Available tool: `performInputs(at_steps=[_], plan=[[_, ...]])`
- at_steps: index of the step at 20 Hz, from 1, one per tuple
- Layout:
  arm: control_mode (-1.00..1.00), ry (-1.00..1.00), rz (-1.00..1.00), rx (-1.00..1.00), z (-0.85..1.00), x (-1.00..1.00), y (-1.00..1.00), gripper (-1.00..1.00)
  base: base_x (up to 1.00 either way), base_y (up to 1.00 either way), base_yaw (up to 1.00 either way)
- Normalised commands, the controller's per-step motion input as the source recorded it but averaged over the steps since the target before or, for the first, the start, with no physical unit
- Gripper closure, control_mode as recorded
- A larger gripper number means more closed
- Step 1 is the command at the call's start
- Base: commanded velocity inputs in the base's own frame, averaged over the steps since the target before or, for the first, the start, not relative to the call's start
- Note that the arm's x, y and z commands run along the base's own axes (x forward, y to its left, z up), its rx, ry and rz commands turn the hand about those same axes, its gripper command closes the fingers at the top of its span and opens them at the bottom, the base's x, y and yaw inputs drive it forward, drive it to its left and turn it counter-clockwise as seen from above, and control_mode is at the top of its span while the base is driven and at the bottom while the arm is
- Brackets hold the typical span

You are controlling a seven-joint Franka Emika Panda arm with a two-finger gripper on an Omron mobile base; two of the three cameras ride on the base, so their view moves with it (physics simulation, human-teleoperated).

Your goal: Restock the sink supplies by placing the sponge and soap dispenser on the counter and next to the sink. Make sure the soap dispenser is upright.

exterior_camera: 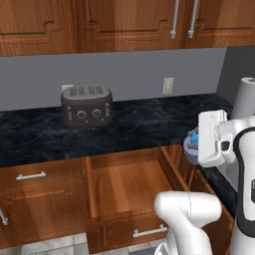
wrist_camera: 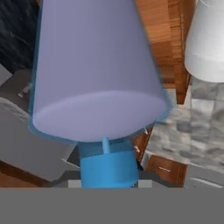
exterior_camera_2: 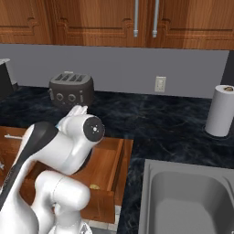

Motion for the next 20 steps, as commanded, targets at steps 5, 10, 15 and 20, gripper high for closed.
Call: performInputs(at_steps=[5, 10, 15, 20], plan=[[-1.0, 0.0, 0.0, 0.23, 0.01, 0.35, -0.62, 1.0, 0.0, 0.0, 0.0], [-1.0, 0.04, -0.02, 0.22, 0.1, 0.54, -0.55, 1.0, 0.0, 0.0, 0.0], [-1.0, 0.11, -0.07, 0.1, 0.03, 0.52, -0.48, 1.0, 0.0, 0.0, 0.0], [-1.0, 0.1, -0.19, 0.06, -0.01, 0.52, -0.48, 1.0, 0.0, 0.0, 0.0]])
